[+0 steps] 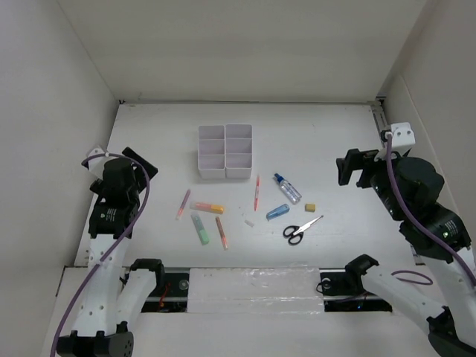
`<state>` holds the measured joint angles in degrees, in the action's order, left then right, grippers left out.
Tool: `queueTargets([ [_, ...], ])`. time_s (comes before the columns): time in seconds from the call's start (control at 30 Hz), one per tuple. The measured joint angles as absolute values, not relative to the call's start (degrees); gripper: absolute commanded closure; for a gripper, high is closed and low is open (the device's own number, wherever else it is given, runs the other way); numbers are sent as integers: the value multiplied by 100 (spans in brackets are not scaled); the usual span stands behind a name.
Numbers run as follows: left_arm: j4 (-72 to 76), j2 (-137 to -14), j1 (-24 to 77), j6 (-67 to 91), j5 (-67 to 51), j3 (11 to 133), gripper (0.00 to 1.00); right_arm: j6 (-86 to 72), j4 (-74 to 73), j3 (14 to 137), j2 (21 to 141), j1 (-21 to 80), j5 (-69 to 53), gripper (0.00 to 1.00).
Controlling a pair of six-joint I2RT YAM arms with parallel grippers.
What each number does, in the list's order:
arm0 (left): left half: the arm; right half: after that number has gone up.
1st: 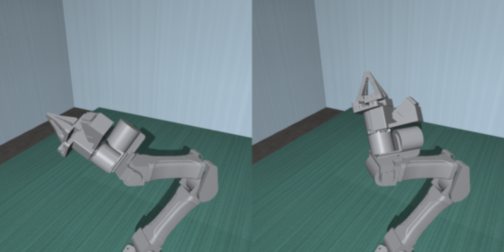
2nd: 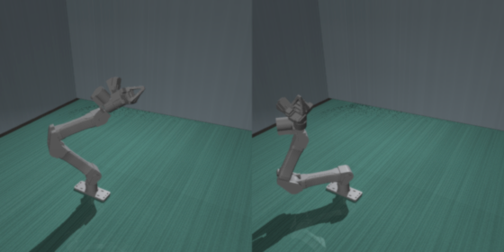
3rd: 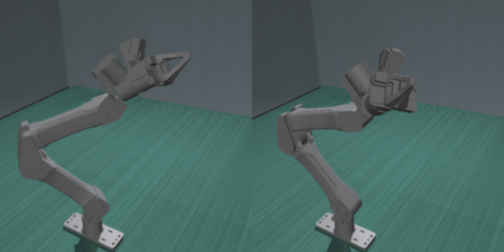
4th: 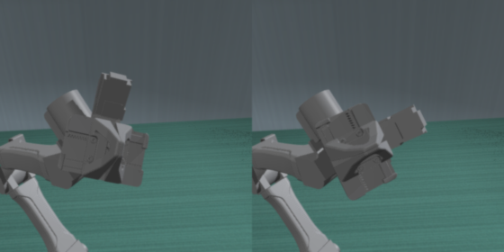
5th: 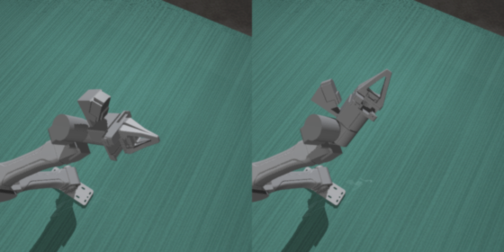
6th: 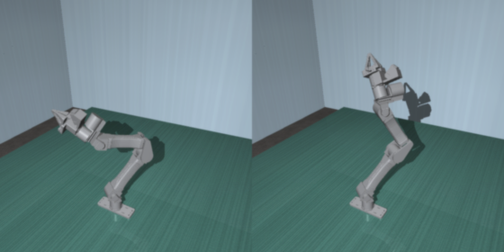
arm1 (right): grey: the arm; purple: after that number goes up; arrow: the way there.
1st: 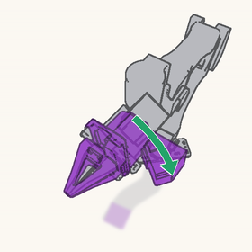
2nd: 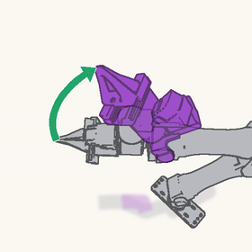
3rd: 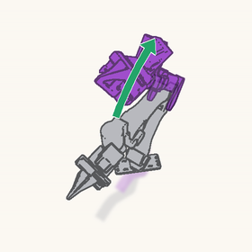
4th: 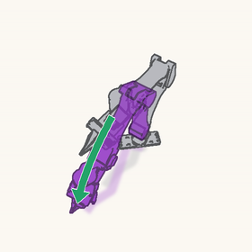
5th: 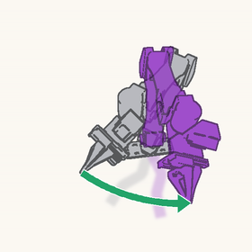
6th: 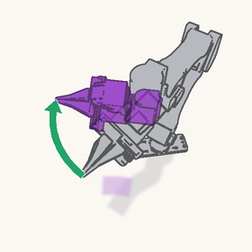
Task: Sort the stationery into containers
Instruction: Pick up the pen from the center of the board.
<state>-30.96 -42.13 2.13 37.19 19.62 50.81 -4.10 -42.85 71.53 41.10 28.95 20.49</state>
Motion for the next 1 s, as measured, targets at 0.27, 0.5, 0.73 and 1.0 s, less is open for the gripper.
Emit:
queueTargets([
  [0.27, -2950, -4180, 213, 3452, 1404, 5083, 0, -390, -3990, 7159, 4088, 2895, 1651, 0],
  [0.5, -2558, -4390, 213, 3006, 139, 5140, 0, -757, -3804, 7522, 6014, 3684, 1695, 0],
  [0.73, -2248, -4786, 213, 2694, -1216, 5299, 0, -1439, -3522, 7684, 7607, 4025, 2093, 8],
  [1.0, -2106, -4486, 537, 2497, -1806, 5035, 0, -2220, -2340, 7019, 7940, 3905, 1699, 23],
])
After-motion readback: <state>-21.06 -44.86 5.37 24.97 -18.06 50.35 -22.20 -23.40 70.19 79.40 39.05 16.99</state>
